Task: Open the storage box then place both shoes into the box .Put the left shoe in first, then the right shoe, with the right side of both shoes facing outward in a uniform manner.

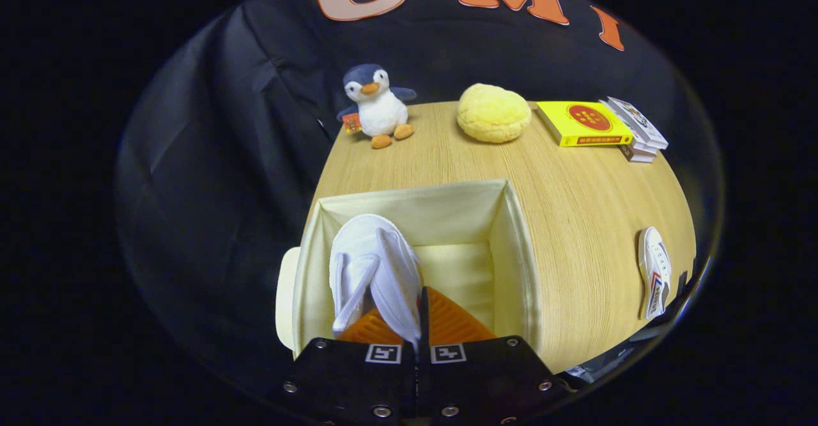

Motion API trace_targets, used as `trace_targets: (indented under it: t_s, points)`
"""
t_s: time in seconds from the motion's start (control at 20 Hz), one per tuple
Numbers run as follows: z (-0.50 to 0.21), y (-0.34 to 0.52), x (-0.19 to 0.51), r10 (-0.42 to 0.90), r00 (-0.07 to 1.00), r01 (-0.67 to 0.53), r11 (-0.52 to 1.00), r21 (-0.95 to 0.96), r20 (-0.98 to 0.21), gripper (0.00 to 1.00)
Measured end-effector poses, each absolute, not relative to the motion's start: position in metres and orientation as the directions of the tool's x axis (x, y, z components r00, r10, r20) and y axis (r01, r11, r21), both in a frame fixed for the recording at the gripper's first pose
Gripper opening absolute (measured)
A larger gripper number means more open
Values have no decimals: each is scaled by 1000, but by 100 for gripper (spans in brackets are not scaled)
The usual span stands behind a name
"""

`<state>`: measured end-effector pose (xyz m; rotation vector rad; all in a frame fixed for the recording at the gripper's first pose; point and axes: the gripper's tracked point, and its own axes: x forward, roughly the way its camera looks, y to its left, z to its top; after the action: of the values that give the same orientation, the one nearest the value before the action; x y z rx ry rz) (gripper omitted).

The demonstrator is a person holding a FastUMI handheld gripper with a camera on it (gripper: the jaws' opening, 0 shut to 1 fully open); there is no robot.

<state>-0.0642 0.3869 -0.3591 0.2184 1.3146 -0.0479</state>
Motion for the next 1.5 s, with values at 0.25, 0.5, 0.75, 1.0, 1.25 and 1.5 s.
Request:
trace_targets:
  t_s: [0.25,0.5,0.75,1.0,1.25,1.5]
  points:
    - [-391,408,-85,107,125,223,966,133,-986,3]
    - [-402,428,-102,218,18,157,963,218,-976,13]
    - [-363,421,-96,360,70,84,927,365,-930,32]
    - [-317,364,-85,392,231,-16,917,399,-891,61]
    - [-308,243,-81,253,412,-5,961,276,-875,77]
    - [-322,91,-122,-9,472,102,994,45,-882,83]
